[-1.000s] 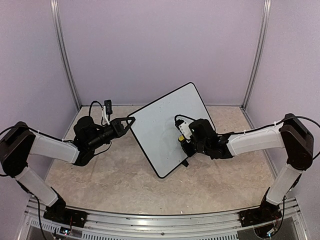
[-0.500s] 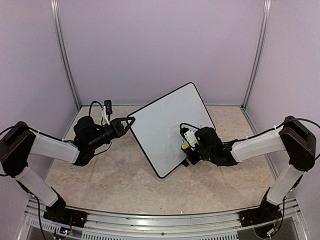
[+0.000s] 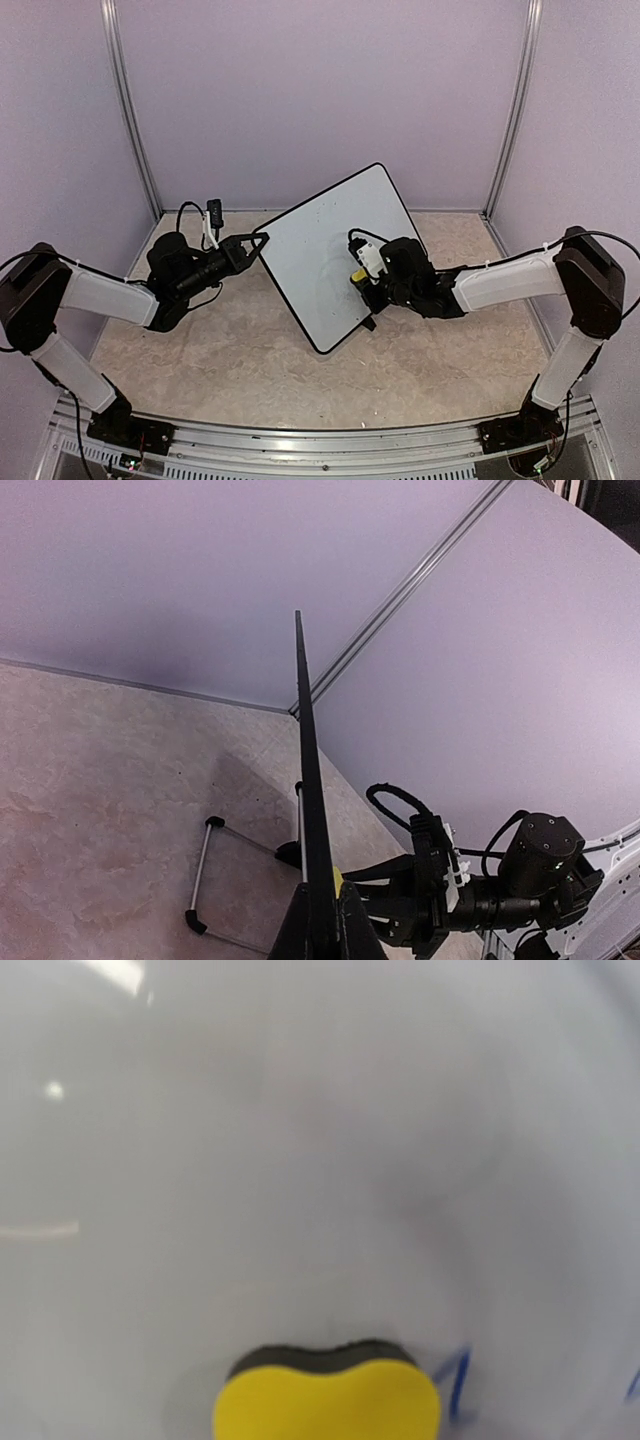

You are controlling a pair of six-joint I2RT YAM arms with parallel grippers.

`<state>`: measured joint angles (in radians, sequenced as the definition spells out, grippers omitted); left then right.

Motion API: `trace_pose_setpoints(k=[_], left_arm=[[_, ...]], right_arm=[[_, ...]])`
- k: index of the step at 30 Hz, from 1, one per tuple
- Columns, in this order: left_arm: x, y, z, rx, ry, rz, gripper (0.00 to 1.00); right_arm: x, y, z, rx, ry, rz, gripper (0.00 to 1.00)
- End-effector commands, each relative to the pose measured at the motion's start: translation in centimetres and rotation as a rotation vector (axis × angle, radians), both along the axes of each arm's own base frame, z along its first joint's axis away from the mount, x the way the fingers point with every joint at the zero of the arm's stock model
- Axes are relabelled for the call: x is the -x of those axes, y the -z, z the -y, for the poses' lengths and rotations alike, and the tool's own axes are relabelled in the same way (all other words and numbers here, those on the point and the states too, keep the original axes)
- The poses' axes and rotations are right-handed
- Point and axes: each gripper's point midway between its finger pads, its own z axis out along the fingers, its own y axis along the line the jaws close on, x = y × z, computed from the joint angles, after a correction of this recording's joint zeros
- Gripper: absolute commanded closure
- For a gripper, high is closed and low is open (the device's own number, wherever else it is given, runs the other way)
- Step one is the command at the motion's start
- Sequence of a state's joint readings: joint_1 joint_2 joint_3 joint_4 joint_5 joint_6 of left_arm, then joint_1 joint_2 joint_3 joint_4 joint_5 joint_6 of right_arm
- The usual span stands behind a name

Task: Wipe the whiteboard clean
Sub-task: Erase the whiteboard at the center of the board.

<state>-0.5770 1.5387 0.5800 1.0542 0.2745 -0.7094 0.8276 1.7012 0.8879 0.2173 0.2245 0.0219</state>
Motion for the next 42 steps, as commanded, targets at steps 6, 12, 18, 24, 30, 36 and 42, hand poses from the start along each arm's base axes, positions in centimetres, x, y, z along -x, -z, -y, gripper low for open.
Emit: trace_pose_setpoints(k=[6, 12, 18, 24, 30, 36, 42], left_arm=[[2.4, -2.8, 1.4, 0.043, 0.118, 0.111, 1.0], [2.4, -2.7, 1.4, 0.045, 0.121, 0.108, 1.0], [2.4, -2.8, 1.5, 0.048, 0.127, 0.108, 1.0], [2.4, -2.7, 1.6, 0.047, 0.128, 0.106, 1.0], [2.4, -2.7, 1.6, 0.044, 0.126, 0.108, 1.0], [2.4, -2.7, 1.5, 0.042, 0.124, 0.108, 1.0], [2.4, -2.7, 1.5, 0.043, 0.125, 0.107, 1.0]], right_arm=[[-1.3, 1.0, -0.1, 0.028, 0.006, 0.012, 1.0], [0.5, 3.8, 3.1, 0.019, 0.056, -0.059, 1.0], [1.5, 5.2, 4.4, 0.021, 0.066, -0.092, 1.0], [-0.2, 2.9, 2.9, 0.003, 0.051, -0.031, 1.0], [-2.9, 0.5, 1.8, -0.011, 0.072, 0.036, 1.0], [-4.0, -0.7, 2.1, -0.022, 0.07, 0.072, 1.0], [-2.1, 1.5, 2.7, -0.039, 0.035, 0.025, 1.0]])
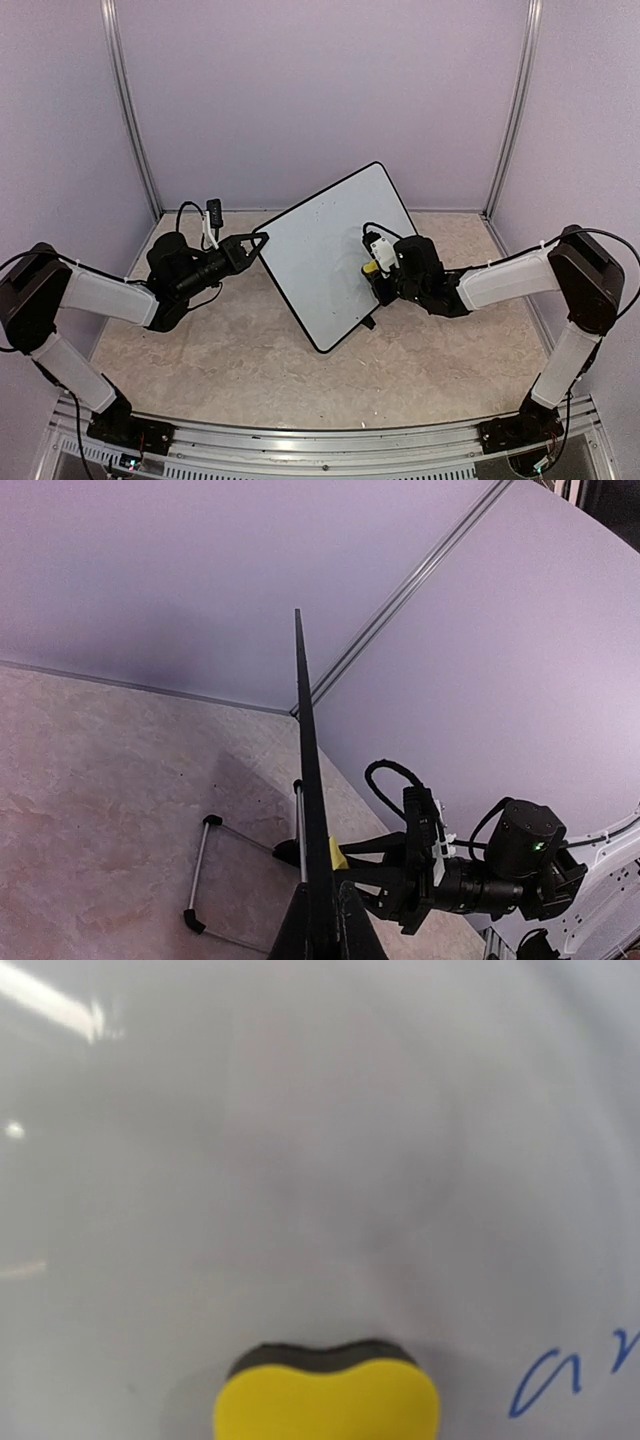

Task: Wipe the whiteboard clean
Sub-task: Erase the whiteboard at the center of the board.

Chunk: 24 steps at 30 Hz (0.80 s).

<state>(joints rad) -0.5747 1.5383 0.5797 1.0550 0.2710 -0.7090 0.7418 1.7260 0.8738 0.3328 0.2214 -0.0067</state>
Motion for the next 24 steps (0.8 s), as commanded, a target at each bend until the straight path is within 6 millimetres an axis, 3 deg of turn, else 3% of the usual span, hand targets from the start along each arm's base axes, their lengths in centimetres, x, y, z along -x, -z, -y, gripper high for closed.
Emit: trace_pose_setpoints(k=[1, 5, 11, 24], left_arm=[[2.5, -2.7, 1.6, 0.043, 0.13, 0.107, 1.0], [2.5, -2.7, 1.7, 0.044, 0.132, 0.107, 1.0], [2.5, -2.8, 1.7, 0.045, 0.131, 0.109, 1.0], [2.6, -2.9, 1.7, 0.044, 0.132, 0.113, 1.0]], right_arm=[[1.7, 2.6, 0.6, -0.005, -0.044, -0.047, 1.0], [2.9, 4.0, 0.9, -0.036, -0.057, -0.09, 1.0], [3.0, 4.3, 1.2, -0.037, -0.043, -0.093, 1.0], [-1.3, -0.8, -0.2, -0.042, -0.042, 0.027, 1.0]])
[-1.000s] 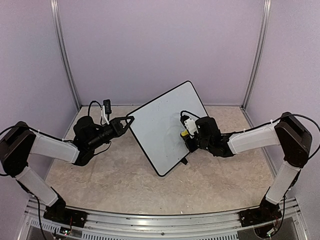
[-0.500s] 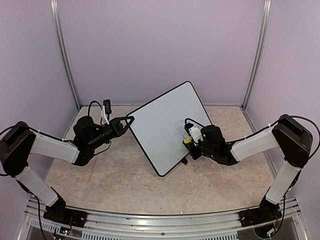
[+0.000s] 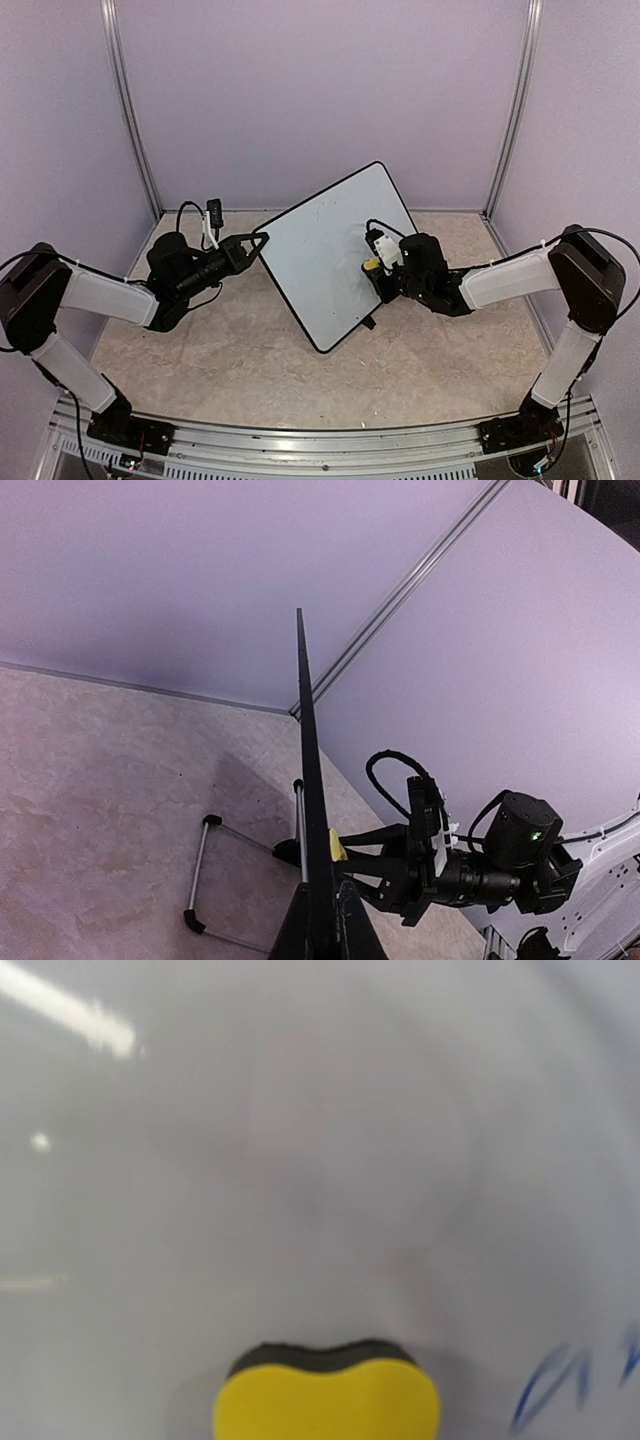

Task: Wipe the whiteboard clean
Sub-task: Erase the whiteboard at the center of the board.

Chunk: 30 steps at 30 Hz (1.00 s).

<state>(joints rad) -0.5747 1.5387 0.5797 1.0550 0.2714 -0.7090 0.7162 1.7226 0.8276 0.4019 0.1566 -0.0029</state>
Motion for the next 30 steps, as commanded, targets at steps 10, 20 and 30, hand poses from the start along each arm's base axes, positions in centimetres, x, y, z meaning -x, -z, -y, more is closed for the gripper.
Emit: trace_pose_setpoints(k=[10, 20, 30], left_arm=[[2.6, -2.8, 1.7, 0.044, 0.132, 0.11, 1.0], [2.7, -2.9, 1.8, 0.049, 0.138, 0.11, 1.0], [2.8, -3.0, 1.8, 0.045, 0.136, 0.116, 1.0]], right_arm=[[1.2, 2.5, 0.6, -0.018, -0.022, -0.079, 1.0], [2.9, 4.3, 2.8, 0.006, 0.021, -0.109, 1.0], [-0.2, 1.0, 1.3, -0.011, 0.031, -0.02, 1.0]])
